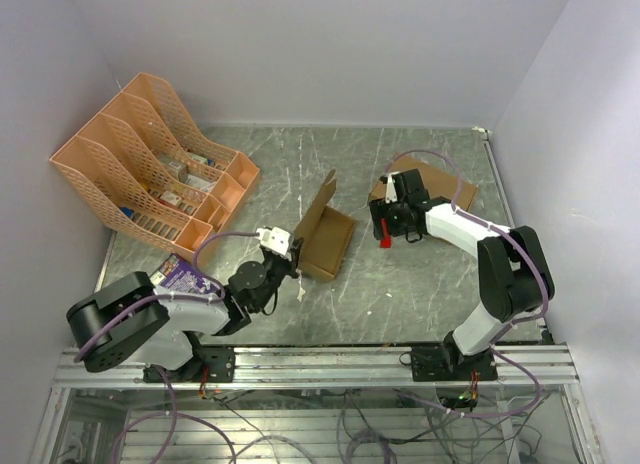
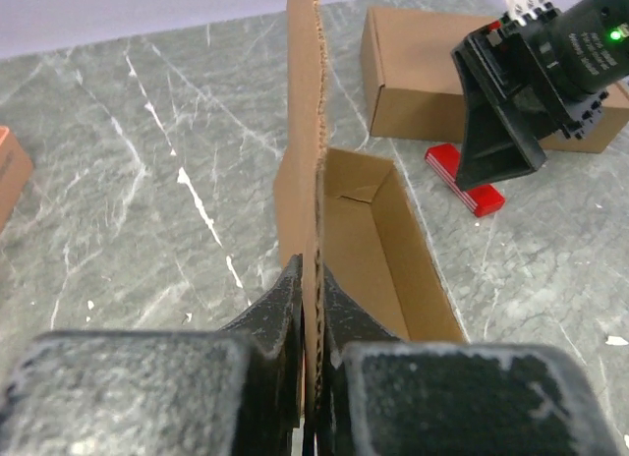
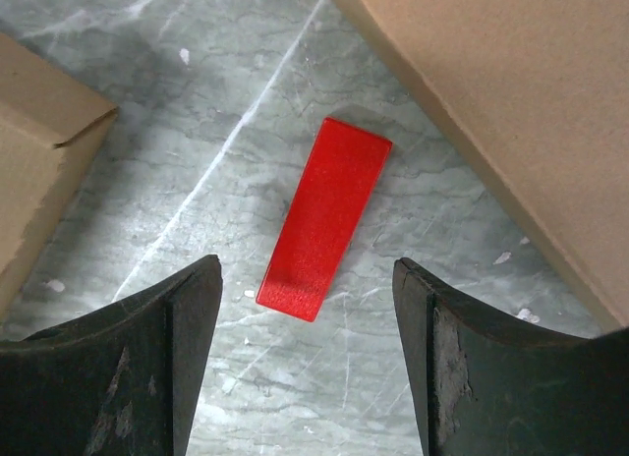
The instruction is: Fold the paper box
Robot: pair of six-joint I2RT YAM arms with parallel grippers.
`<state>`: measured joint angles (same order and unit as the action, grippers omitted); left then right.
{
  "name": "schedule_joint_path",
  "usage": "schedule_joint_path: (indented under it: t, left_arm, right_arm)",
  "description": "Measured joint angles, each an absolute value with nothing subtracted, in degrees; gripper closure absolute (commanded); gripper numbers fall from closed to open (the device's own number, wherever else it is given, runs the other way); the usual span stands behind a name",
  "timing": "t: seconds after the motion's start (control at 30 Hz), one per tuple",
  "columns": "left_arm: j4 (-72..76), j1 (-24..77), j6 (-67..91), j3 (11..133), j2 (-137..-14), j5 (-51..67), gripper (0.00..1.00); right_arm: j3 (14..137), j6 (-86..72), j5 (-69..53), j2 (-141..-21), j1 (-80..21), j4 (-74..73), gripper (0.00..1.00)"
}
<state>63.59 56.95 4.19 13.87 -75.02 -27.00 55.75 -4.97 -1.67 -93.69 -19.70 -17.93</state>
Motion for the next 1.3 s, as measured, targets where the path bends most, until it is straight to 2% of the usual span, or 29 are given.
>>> schedule_joint_path:
  t: [0.03, 0.17, 0.3, 0.43, 0.53, 0.67, 0.73, 0.9, 1.03, 1.17, 1.3]
  left_arm:
    - [63.8, 56.2, 5.3, 13.9, -75.9, -26.6, 0.76]
    - [65.0, 52.8, 9.6, 13.8, -78.8, -24.7, 0.68]
    - [66.2, 50.8, 13.3, 13.3, -79.2, -23.2, 0.46]
    - [65.7, 50.7, 15.9, 12.9, -77.7, -22.7, 0.35]
    - [63.6, 50.7, 17.7, 12.8, -74.3, -22.7, 0.32]
    - [59.6, 50.7, 20.3, 12.8, -69.1, -22.7, 0.31]
    - [57.5, 50.7, 21.5, 12.8, -67.2, -22.7, 0.31]
    - [53.1, 50.7, 23.5, 12.8, -64.7, -22.7, 0.31]
    - [51.4, 50.7, 24.3, 12.8, -64.7, -22.7, 0.31]
    - [50.5, 50.7, 24.5, 12.8, -64.7, -22.6, 0.31]
    - [49.0, 50.7, 24.9, 12.8, -64.6, -22.4, 0.30]
  right_arm:
    - [55.8, -5.4, -1.5, -94.3, -19.7, -17.8, 0.31]
    - [55.8, -6.7, -0.5, -96.1, -19.9, -17.8, 0.32]
    - [55.8, -7.3, -0.1, -96.5, -19.9, -17.6, 0.33]
    - [55.9, -7.9, 0.2, -97.5, -20.0, -17.1, 0.35]
    - [56.4, -8.1, 0.8, -99.3, -20.0, -17.0, 0.39]
    - [58.1, -8.6, 1.3, -100.8, -20.1, -17.0, 0.54]
    - [58.1, -8.6, 1.7, -100.9, -20.3, -16.8, 0.68]
    - [58.0, -7.6, 2.7, -100.7, -20.5, -16.7, 0.91]
    - [58.0, -4.7, 2.8, -99.4, -20.6, -16.7, 1.00]
    - [58.6, 1.8, -1.9, -96.2, -20.6, -17.0, 1.00]
    - [62.9, 11.6, -13.4, -93.5, -20.9, -17.5, 1.00]
